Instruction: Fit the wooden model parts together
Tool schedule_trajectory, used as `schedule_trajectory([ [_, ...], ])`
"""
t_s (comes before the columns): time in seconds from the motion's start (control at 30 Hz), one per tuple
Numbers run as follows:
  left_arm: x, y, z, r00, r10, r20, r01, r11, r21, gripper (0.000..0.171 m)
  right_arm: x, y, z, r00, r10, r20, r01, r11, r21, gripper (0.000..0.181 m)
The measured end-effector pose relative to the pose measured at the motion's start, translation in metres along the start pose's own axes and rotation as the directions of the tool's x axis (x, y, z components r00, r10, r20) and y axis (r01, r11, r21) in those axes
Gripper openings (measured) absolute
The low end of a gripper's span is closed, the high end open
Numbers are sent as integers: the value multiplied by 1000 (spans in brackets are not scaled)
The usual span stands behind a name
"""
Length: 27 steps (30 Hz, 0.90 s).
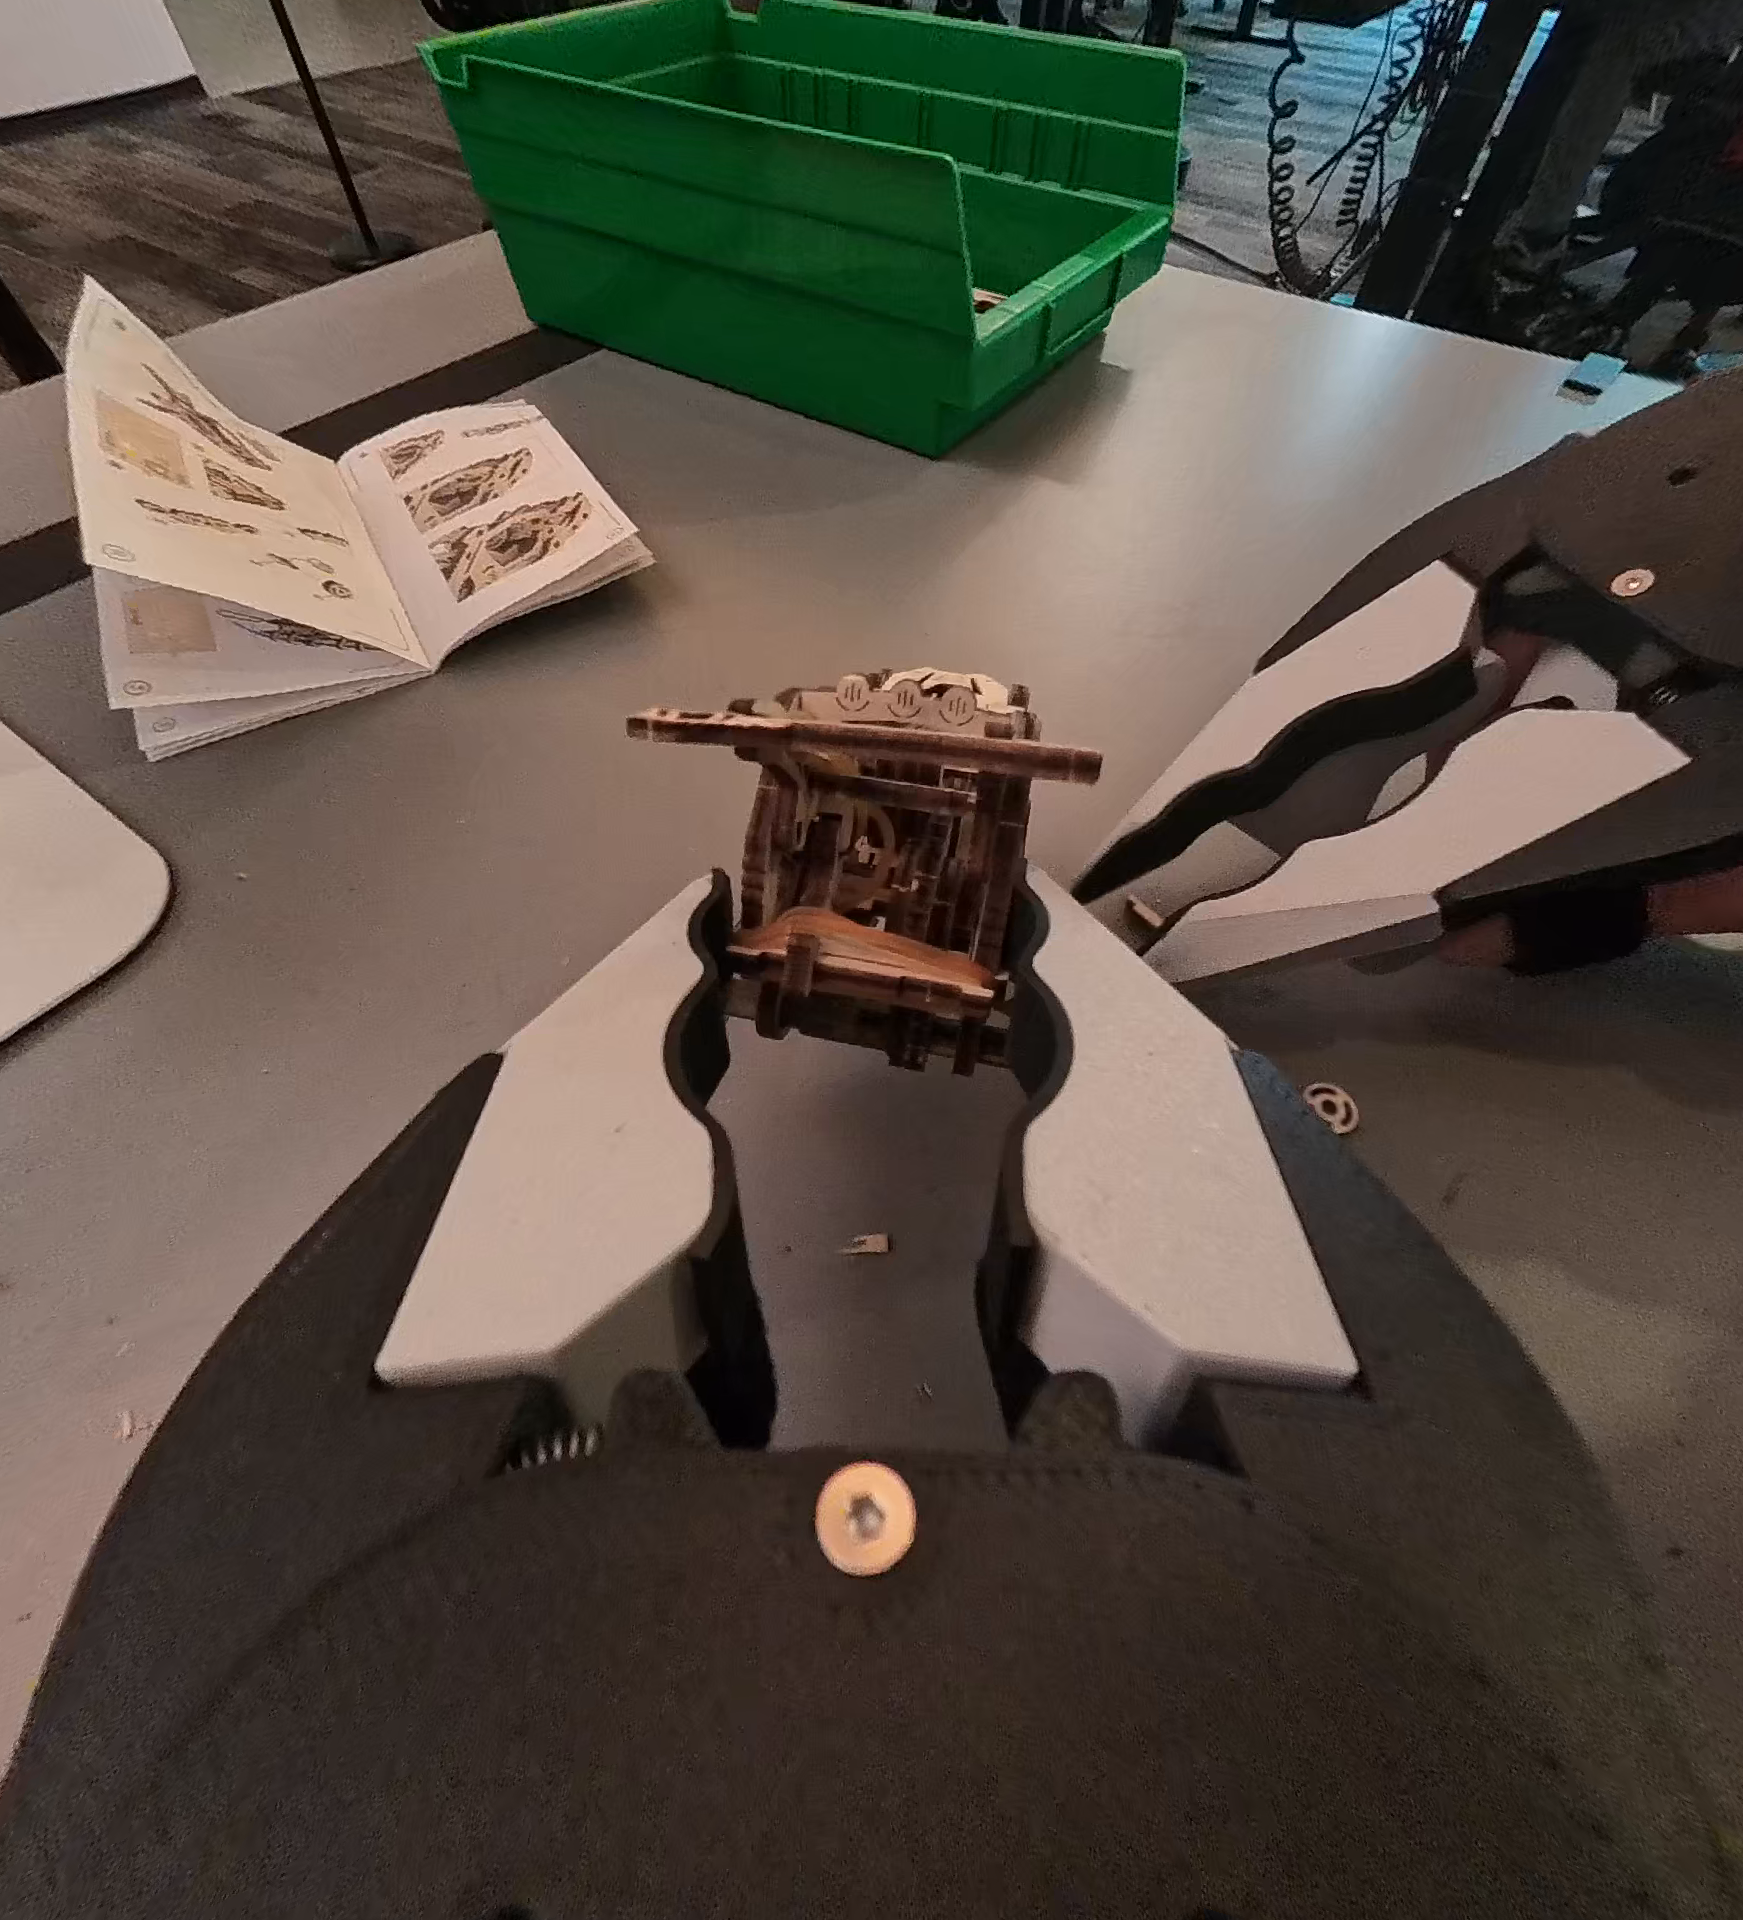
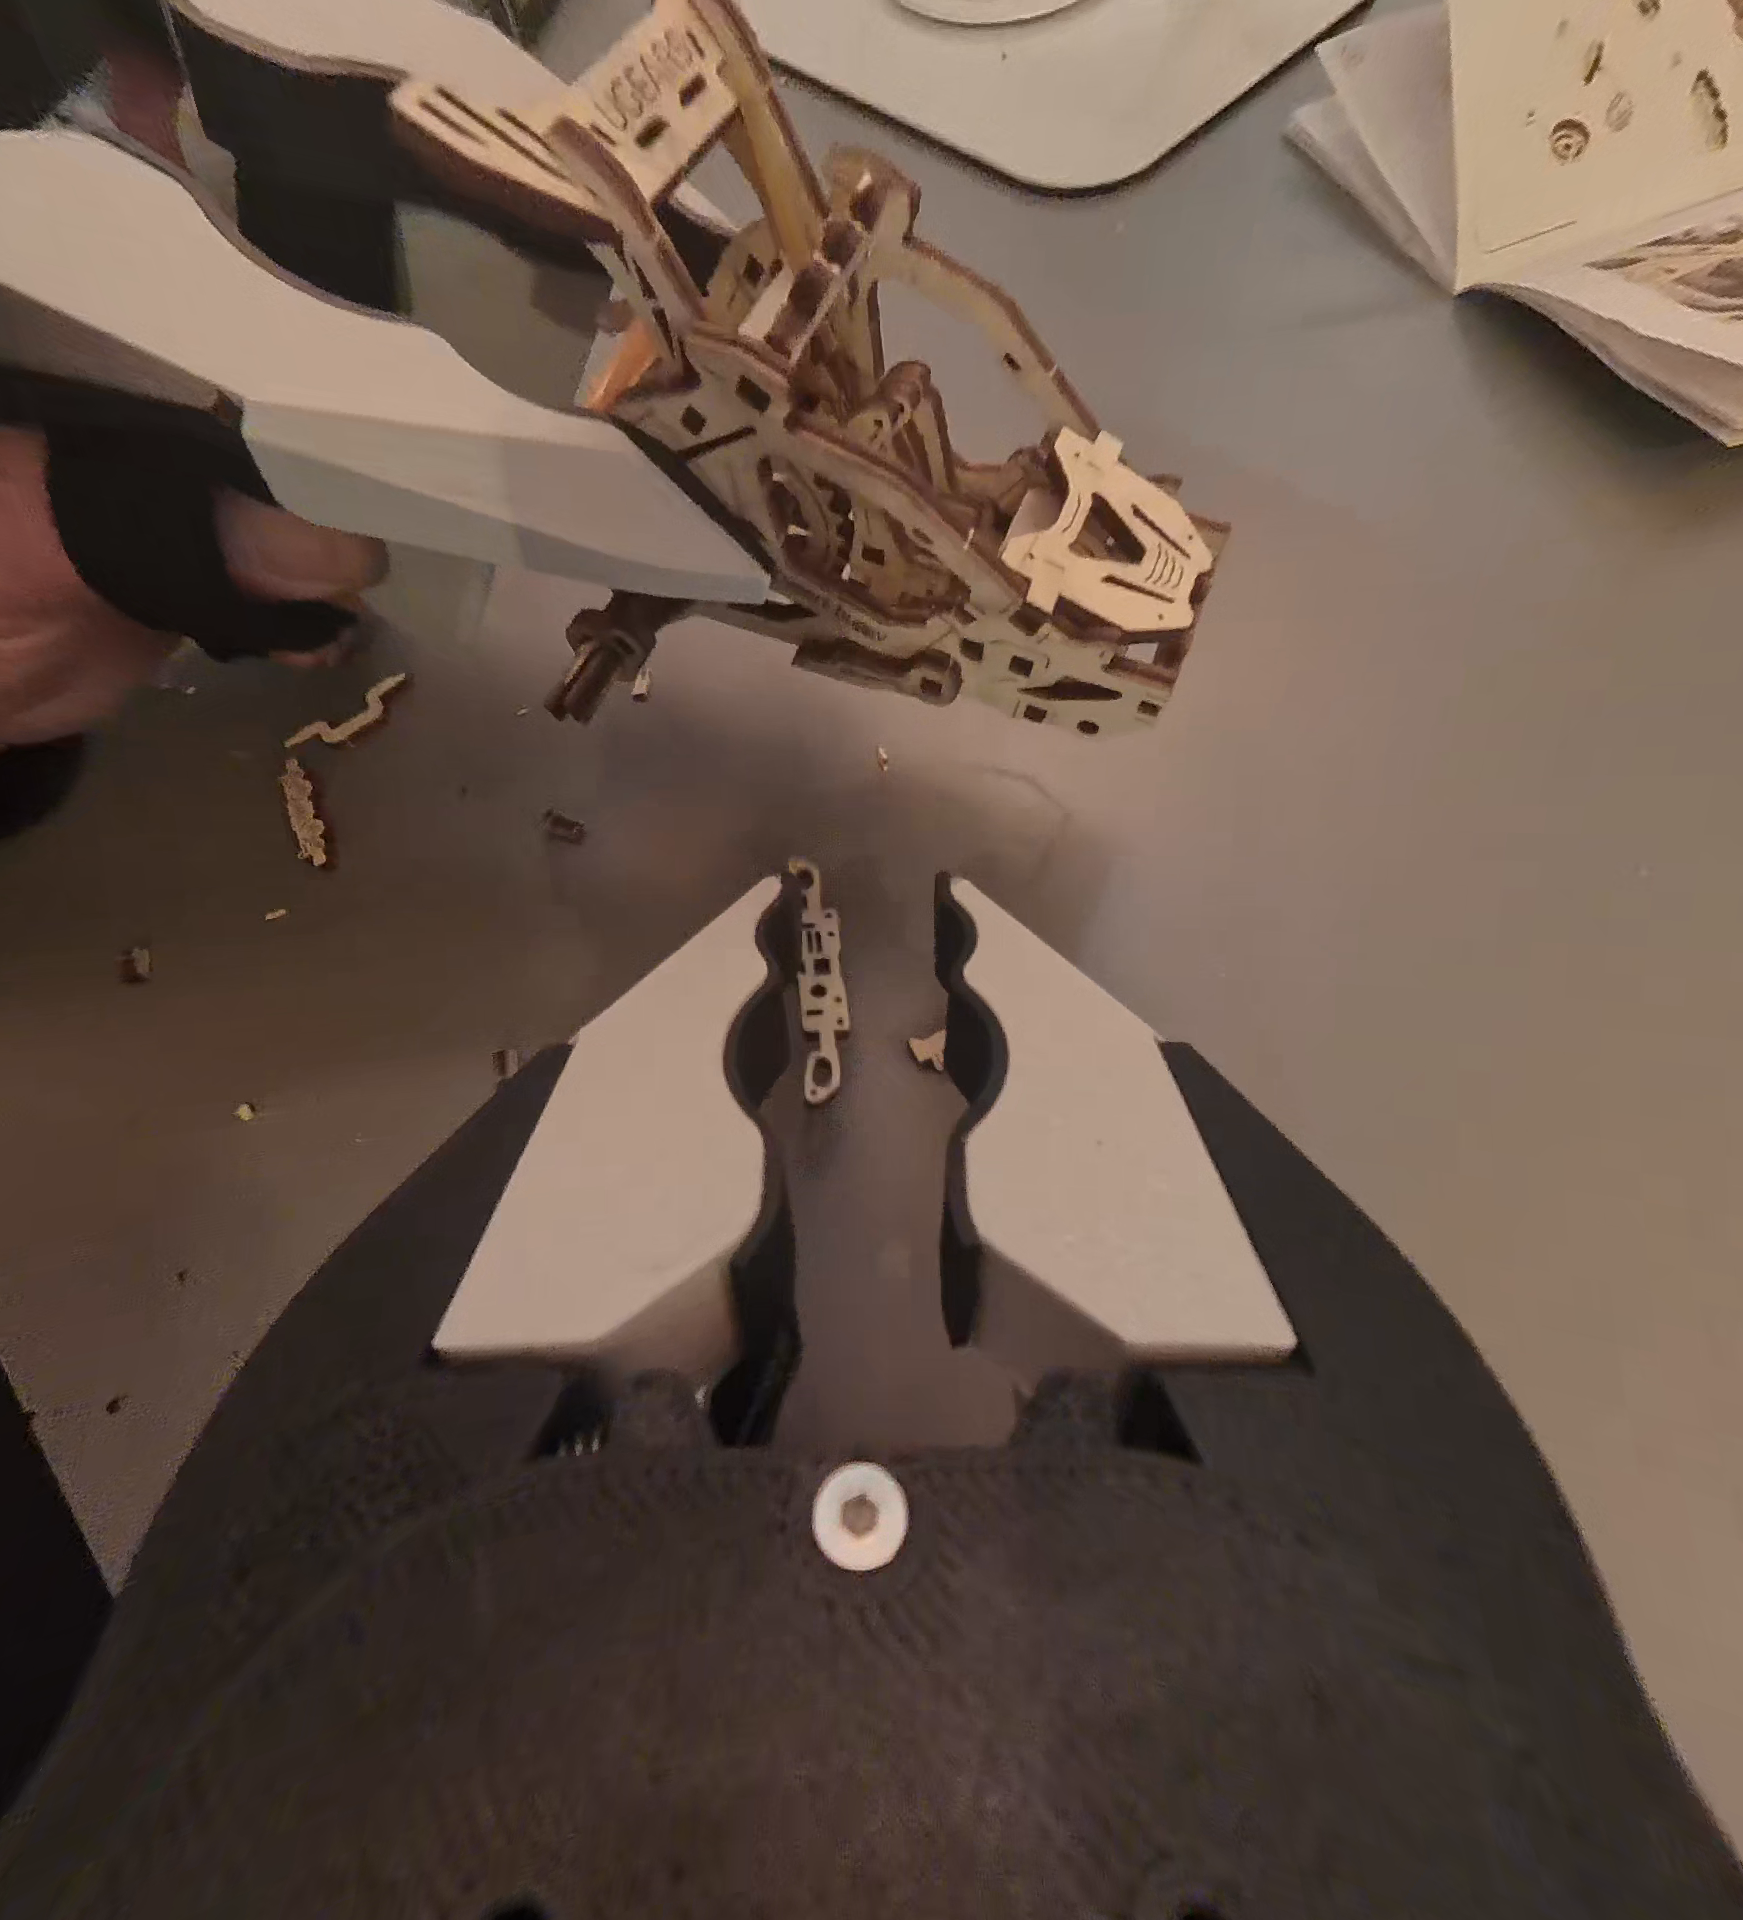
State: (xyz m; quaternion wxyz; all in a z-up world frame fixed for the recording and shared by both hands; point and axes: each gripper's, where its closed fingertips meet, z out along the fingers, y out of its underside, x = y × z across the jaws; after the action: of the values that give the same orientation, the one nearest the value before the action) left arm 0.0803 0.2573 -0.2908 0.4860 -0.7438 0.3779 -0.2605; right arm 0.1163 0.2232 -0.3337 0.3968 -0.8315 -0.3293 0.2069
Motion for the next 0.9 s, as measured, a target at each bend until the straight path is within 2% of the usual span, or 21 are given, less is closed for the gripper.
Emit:
schedule_trajectory([
  [0.2, -13, 1, -6, 1000, 1, 31, -1, 1000, -2, 49, -6, 18, -4, 995, -89, 50, 94, 989, -115, 27],
  [0.3, -17, 3, -9, 999, -8, 37, 8, 1000, -2, 49, -4, 25, -11, 988, -146, 41, 151, 977, -152, 27],
  [0.37, -18, 4, -10, 999, -9, 38, 9, 1000, -1, 49, -12, 28, -13, 986, -148, 80, 159, 974, -162, 27],
  [0.4, -18, 4, -10, 999, -6, 38, 6, 1000, -1, 49, -18, 30, -13, 982, -157, 107, 173, 972, -161, 25],
  [0.47, -17, 4, -10, 999, 1, 39, -1, 1000, 0, 49, -18, 34, -12, 976, -199, 84, 212, 961, -178, 18],
  [0.53, -16, 4, -10, 999, 6, 37, -6, 1000, 2, 49, -19, 34, -12, 973, -219, 74, 229, 959, -168, 6],
  [0.73, -15, 4, -10, 999, 7, 34, -8, 1000, 9, 49, -17, 28, -13, 985, -163, 62, 169, 980, -108, 4],
  [0.83, -16, 1, -12, 999, 21, 44, -22, 999, 26, 49, -21, 10, -21, 990, -1, 140, 3, 1000, -16, 3],
  [0.9, -16, -2, -14, 997, 50, 60, -53, 998, 38, 49, -19, -5, -29, 968, 136, 213, -148, 988, 40, 0],
])
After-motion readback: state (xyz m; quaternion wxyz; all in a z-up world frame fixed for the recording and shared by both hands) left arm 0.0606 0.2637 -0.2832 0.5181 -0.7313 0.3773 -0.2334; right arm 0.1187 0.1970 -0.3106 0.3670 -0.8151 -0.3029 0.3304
